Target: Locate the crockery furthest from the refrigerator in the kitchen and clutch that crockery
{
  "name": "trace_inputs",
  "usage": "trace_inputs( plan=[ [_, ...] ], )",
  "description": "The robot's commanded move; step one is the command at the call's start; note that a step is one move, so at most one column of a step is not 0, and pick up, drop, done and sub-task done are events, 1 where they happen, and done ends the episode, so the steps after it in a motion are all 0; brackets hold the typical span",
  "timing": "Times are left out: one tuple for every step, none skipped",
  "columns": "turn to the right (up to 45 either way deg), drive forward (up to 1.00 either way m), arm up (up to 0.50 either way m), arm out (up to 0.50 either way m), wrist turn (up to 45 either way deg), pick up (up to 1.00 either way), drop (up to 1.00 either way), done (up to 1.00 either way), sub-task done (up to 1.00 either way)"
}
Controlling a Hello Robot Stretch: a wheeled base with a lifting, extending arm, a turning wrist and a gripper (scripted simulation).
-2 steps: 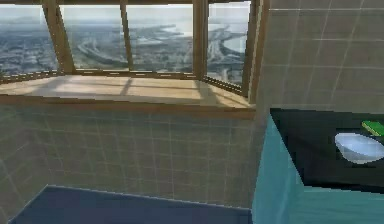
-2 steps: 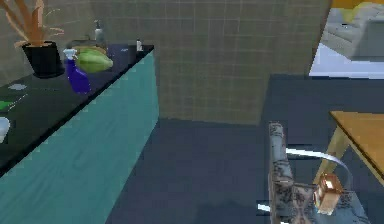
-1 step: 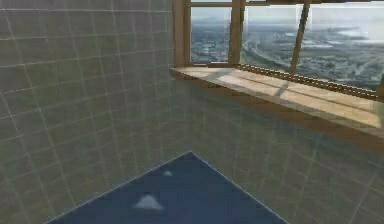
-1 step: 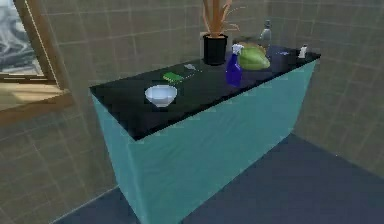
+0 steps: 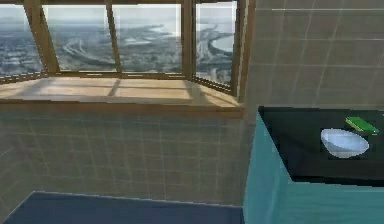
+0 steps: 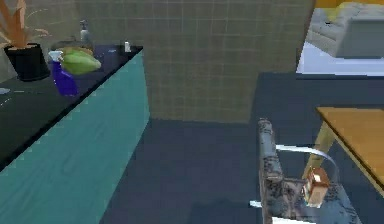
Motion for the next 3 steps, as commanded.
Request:
trace_inputs(
  plan=[
    [45.0,0.00,0.00,0.00,0.0,0.00,0.00,0.00,0.00],
    [0.0,0.45,0.00,0.00,0.0,0.00,0.00,0.00,0.00],
    [-45.0,0.00,0.00,0.00,0.0,0.00,0.00,0.00,0.00]
  ],
)
